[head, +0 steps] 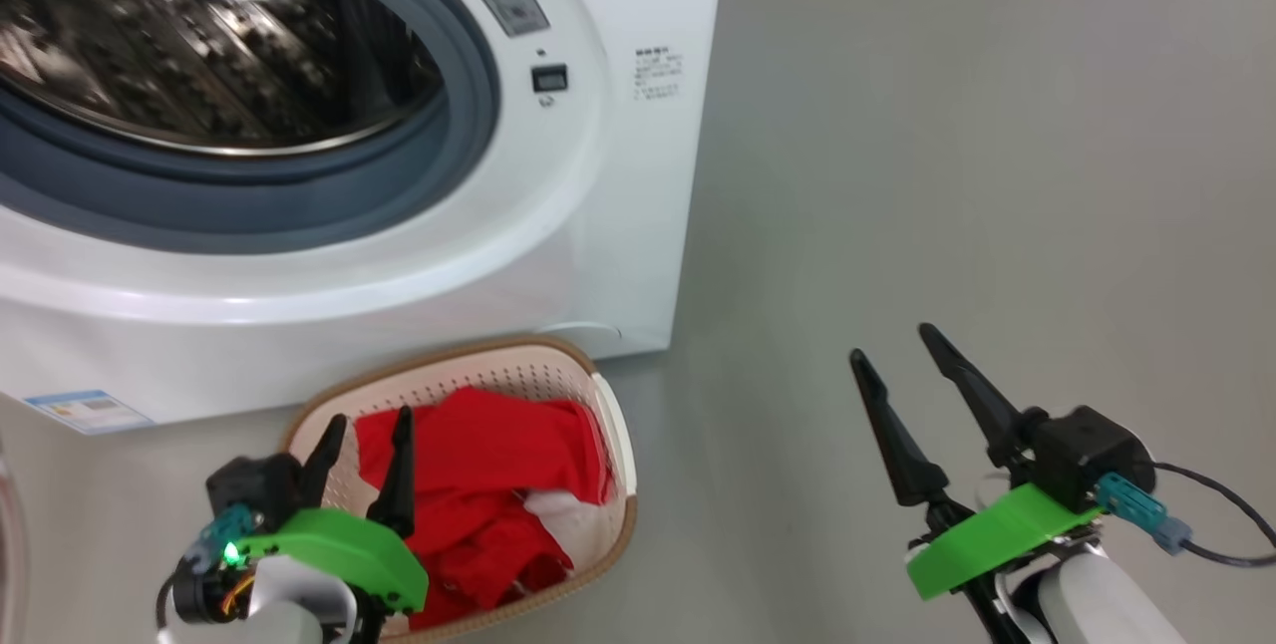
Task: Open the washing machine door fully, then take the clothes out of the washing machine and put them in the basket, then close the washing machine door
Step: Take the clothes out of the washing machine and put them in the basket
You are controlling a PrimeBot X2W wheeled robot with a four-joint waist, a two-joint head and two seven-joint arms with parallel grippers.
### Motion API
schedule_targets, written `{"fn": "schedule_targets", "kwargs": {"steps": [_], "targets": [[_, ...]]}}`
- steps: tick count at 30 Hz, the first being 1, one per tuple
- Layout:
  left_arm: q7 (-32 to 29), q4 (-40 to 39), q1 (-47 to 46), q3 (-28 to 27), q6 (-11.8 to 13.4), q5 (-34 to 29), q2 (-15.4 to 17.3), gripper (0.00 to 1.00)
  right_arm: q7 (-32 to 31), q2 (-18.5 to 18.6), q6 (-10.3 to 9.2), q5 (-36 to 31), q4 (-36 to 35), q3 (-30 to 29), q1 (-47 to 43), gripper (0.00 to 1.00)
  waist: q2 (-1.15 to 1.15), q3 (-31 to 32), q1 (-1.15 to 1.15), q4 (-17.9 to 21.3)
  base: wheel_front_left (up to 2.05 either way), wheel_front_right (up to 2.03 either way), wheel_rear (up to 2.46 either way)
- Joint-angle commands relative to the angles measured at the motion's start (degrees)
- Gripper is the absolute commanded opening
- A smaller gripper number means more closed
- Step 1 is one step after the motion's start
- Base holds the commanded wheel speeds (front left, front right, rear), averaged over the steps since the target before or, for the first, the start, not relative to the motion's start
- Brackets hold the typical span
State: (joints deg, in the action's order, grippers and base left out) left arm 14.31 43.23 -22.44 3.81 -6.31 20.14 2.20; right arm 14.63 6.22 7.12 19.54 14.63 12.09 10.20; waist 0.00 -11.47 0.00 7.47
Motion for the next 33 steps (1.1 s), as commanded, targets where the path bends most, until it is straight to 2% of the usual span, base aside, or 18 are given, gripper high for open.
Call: {"fn": "schedule_targets", "kwargs": {"steps": [1, 13, 20, 33], "targets": [[0.7, -2.7, 1.0, -2.1, 0.3, -0.7, 0.8, 1.00, 0.4, 0.2, 0.36, -1.1, -1.3, 0.6, -0.4, 1.00, 0.00, 2.5, 0.00, -1.5, 0.00, 0.00, 0.00], [0.7, -22.7, 11.0, -4.5, -0.1, -3.2, 0.7, 1.00, 0.4, -1.3, 0.36, -4.2, -2.6, -5.7, -3.9, 1.00, 0.00, 8.6, 0.00, -3.2, 0.00, 0.00, 0.00], [0.7, -27.9, 15.4, -6.6, -0.1, -5.1, 0.7, 1.00, 0.4, -1.9, 0.36, -5.5, -3.6, -8.2, -6.0, 1.00, 0.00, 11.2, 0.00, -3.1, 0.00, 0.00, 0.00], [0.7, -32.5, 20.3, -9.0, 0.0, -6.2, 0.7, 1.00, 0.4, -1.2, 0.36, -6.2, -4.5, -11.1, -8.8, 1.00, 0.00, 14.5, 0.00, -2.8, 0.00, 0.00, 0.00]]}}
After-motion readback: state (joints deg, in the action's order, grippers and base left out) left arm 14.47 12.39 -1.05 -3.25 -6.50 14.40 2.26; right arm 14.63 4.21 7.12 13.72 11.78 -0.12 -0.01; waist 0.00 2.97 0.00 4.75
